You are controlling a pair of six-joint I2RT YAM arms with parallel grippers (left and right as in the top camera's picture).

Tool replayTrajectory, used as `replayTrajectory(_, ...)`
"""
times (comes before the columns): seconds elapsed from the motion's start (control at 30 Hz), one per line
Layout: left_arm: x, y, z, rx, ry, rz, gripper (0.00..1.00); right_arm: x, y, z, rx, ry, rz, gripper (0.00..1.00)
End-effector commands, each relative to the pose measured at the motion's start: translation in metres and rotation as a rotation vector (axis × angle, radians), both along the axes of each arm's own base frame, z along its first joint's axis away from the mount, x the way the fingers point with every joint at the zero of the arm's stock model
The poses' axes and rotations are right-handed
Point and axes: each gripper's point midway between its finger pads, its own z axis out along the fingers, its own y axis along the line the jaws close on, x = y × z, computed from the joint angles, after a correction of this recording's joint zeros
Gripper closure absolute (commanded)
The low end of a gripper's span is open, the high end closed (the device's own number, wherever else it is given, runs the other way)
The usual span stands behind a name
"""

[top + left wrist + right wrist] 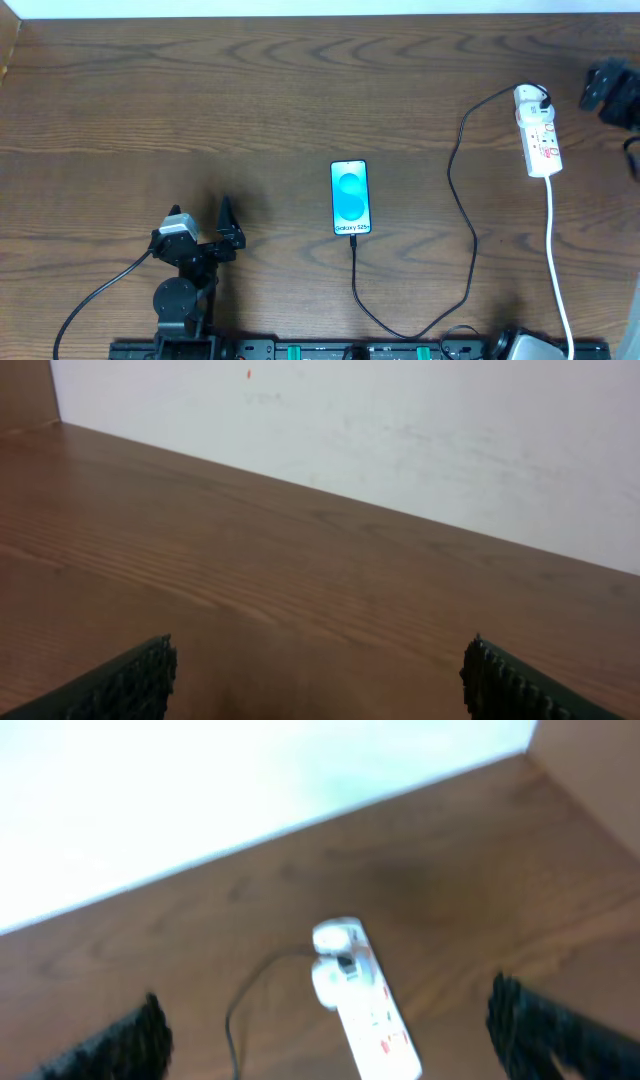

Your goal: Plug charger to phone and switch on socket

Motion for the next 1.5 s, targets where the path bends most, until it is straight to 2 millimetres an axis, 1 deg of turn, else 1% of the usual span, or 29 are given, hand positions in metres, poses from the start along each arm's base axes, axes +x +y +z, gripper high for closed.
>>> replayTrajectory(0.0,-0.001,0.002,-0.017,0.015,0.054,0.008,0.09,-0.016,0.021,-0.01,0.003,-0.083,0.063,0.01)
replayTrajectory(0.1,-0.001,0.002,-0.017,0.015,0.054,0.008,0.09,-0.031,0.03,-0.022,-0.037,-0.191,0.084,0.01)
replayTrajectory(0.37,-0.001,0.002,-0.017,0.015,0.054,0.008,0.09,-0.073,0.05,-0.061,-0.097,-0.371,0.093,0.01)
replayTrajectory(0.5,-0.001,0.002,-0.017,0.015,0.054,0.008,0.09,-0.091,0.057,-0.083,-0.079,-0.456,0.08,0.01)
replayTrajectory(0.63,-0.001,0.002,-0.017,0.015,0.054,0.008,0.09,-0.105,0.063,-0.108,-0.036,-0.506,0.068,0.01)
replayTrajectory(0.7,-0.001,0.002,-0.017,0.015,0.054,0.008,0.09,-0.11,0.067,-0.118,-0.034,-0.523,0.075,0.01)
replayTrajectory(0.8,-0.001,0.002,-0.017,0.015,0.054,0.008,0.09,-0.116,0.076,-0.129,-0.038,-0.54,0.086,0.01)
replayTrajectory(1.0,-0.001,0.002,-0.017,0.015,0.054,0.008,0.09,-0.12,0.083,-0.131,-0.041,-0.53,0.031,0.01)
replayTrajectory(1.13,-0.001,0.002,-0.017,0.015,0.054,0.008,0.09,-0.122,0.088,-0.135,-0.036,-0.513,0.035,0.01)
replayTrajectory(1.23,-0.001,0.002,-0.017,0.015,0.054,0.008,0.09,-0.123,0.089,-0.14,-0.032,-0.494,0.037,0.01)
replayTrajectory(1.37,-0.001,0.002,-0.017,0.015,0.054,0.008,0.09,-0.128,0.089,-0.153,-0.025,-0.445,0.035,0.01)
replayTrajectory(1.47,-0.001,0.002,-0.017,0.015,0.054,0.008,0.09,-0.132,0.09,-0.157,-0.022,-0.431,0.035,0.01)
